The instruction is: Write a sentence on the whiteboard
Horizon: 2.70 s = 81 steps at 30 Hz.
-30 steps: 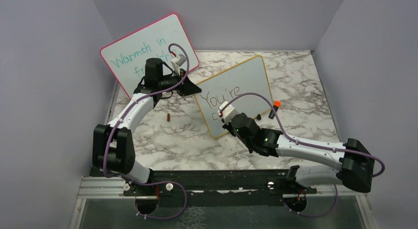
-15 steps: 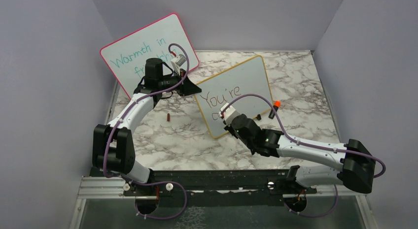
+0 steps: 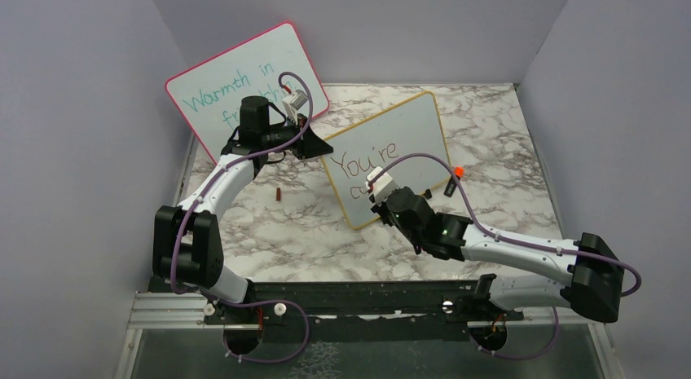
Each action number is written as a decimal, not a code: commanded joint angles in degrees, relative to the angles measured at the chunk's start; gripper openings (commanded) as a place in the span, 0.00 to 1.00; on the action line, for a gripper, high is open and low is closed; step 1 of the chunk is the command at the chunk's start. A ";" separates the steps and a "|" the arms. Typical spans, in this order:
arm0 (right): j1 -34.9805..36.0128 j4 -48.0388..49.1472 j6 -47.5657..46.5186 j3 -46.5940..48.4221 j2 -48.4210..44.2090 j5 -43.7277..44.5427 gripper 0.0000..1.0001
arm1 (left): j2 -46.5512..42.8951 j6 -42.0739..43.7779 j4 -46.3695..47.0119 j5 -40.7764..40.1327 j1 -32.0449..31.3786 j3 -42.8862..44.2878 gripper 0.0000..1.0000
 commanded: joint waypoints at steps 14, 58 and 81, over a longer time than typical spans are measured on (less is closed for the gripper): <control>-0.81 4.13 -1.47 0.67 2.99 -1.07 0.01 | 2.67 4.71 -6.38 -2.31 -0.18 -2.38 0.00; -0.87 -2.64 2.01 -0.97 -1.47 -0.45 0.01 | 2.34 6.50 -8.76 -3.00 0.20 -1.42 0.00; -0.90 4.19 -0.32 0.33 1.48 0.05 0.01 | 1.58 8.14 -10.79 -2.42 2.28 -0.51 0.00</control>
